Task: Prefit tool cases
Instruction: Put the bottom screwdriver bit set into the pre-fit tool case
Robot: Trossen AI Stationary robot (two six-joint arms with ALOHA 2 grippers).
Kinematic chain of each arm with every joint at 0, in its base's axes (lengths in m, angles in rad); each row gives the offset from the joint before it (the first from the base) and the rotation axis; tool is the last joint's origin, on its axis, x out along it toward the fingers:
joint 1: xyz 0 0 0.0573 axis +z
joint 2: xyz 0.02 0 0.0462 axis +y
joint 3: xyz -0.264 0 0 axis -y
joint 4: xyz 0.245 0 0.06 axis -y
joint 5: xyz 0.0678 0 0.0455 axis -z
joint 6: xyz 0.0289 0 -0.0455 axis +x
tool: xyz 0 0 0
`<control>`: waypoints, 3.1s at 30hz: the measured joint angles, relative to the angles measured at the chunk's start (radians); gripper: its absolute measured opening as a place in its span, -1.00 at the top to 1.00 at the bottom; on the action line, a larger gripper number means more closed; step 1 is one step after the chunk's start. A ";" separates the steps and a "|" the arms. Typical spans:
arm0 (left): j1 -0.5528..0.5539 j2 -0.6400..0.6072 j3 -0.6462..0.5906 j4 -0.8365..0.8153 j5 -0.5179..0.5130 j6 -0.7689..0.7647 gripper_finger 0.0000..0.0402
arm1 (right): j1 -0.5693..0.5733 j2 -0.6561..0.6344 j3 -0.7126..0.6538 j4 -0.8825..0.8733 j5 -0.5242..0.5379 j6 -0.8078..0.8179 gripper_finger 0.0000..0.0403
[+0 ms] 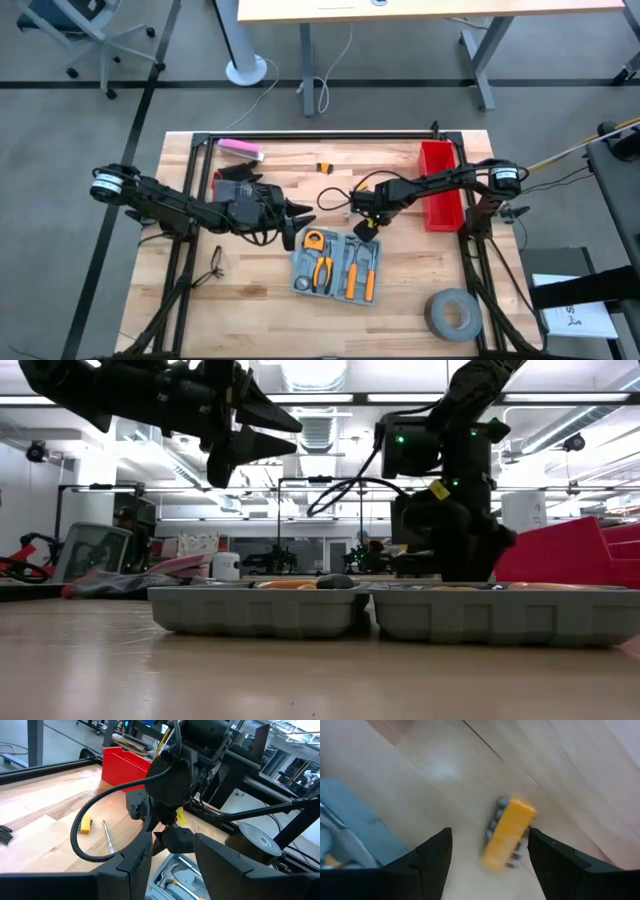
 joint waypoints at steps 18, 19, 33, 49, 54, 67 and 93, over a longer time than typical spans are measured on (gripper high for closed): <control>-0.005 0.000 0.000 -0.003 0.002 0.000 0.24 | 0.000 0.084 -0.009 0.008 0.013 -0.051 0.04; -0.005 0.000 0.000 -0.003 0.003 0.000 0.24 | 0.000 0.084 -0.009 0.008 0.019 -0.052 0.06; -0.005 0.000 0.000 -0.001 0.004 -0.002 0.24 | 0.006 0.063 0.037 -0.049 0.053 -0.121 0.64; -0.005 0.000 0.000 0.000 0.005 -0.017 0.24 | 0.068 0.004 0.193 -0.168 0.061 -0.134 0.63; -0.005 0.000 0.000 -0.006 0.005 -0.016 0.24 | 0.124 0.000 0.234 -0.208 0.045 -0.126 0.59; -0.006 0.000 0.001 -0.003 0.014 -0.017 0.24 | 0.355 0.000 0.256 -0.130 0.017 0.078 0.58; -0.005 0.000 0.033 0.005 0.011 0.035 0.24 | 0.436 0.074 0.248 -0.052 -0.007 0.256 0.58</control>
